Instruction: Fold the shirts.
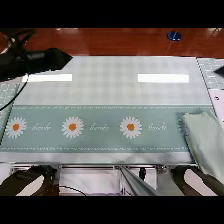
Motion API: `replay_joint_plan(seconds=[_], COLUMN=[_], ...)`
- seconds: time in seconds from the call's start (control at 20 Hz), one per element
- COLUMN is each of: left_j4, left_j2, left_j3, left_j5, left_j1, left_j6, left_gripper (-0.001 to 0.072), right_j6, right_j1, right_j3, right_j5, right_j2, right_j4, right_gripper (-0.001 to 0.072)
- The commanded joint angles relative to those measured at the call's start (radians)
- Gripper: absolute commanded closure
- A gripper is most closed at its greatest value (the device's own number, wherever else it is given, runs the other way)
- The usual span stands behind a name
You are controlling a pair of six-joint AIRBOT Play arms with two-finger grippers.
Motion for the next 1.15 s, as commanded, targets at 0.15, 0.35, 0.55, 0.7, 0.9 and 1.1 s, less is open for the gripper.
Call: replay_joint_plan(seconds=[0.15, 0.35, 0.55, 0.7, 0.9, 1.1], left_j4=[0.546, 0.547, 0.547, 0.547, 0.547, 0.547], left_j2=[-0.072, -0.074, -0.074, -0.074, -0.074, -0.074], left_j3=[-0.062, -0.062, -0.062, -0.062, -0.062, -0.062], left_j5=[-0.092, -0.104, -0.104, -0.104, -0.104, -0.104], left_j1=[-0.115, -0.108, -0.108, -0.108, -0.108, -0.108], left_j6=[-0.326, -0.322, -0.322, -0.322, -0.322, -0.322], left_gripper=[0.0688, 0.0688, 0.0688, 0.0688, 0.0688, 0.0688], right_j6=[0.212, 0.212, 0.212, 0.212, 0.212, 0.212], right_j1=[0.450, 0.450, 0.450, 0.450, 0.450, 0.450], right_j3=[-0.137, -0.137, -0.137, -0.137, -0.137, -0.137], right_j5=[-0.155, -0.142, -0.137, -0.137, -0.137, -0.137], right_j2=[-0.198, -0.243, -0.241, -0.241, -0.241, -0.241], right_j4=[-0.599, -0.567, -0.581, -0.581, -0.581, -0.581], right_gripper=[0.0690, 0.0689, 0.0689, 0.0689, 0.0689, 0.0689])
